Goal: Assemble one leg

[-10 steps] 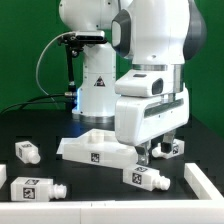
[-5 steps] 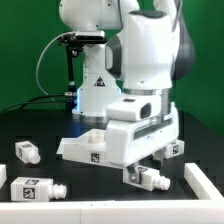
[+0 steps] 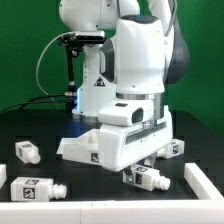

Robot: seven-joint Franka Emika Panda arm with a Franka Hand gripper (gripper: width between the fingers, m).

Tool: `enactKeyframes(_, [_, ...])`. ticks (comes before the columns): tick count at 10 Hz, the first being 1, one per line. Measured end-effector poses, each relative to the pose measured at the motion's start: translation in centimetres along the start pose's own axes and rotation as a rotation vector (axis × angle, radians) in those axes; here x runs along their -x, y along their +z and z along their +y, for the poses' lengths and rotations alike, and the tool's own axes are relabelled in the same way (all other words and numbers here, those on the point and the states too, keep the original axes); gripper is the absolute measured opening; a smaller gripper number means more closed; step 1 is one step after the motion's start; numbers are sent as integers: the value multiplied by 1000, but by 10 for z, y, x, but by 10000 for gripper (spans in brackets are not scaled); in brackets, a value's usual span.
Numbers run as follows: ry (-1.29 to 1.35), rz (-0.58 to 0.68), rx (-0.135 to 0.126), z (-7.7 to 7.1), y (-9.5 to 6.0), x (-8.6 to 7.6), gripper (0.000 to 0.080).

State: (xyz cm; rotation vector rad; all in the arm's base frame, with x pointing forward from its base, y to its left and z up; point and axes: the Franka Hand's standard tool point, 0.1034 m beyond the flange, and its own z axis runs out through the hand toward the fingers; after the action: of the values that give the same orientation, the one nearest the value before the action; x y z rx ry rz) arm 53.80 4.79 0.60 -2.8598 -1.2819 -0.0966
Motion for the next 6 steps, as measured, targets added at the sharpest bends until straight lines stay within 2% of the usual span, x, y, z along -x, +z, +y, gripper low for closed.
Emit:
enactKeyframes(1, [0,0,0,0,0,0,262])
enactKeyframes(2, [25,0,-1,-3,-2,-2,263])
enactKeyframes(3, [133,-1,-6,-24,-14,-12,263])
enactKeyframes(4, [186,-5,-10,-55,-31,-25,263])
enactKeyframes(5, [235,-9,-2,-66,-57,-41,263])
enactKeyframes(6, [311,-1,5,-78,-69,-54,263])
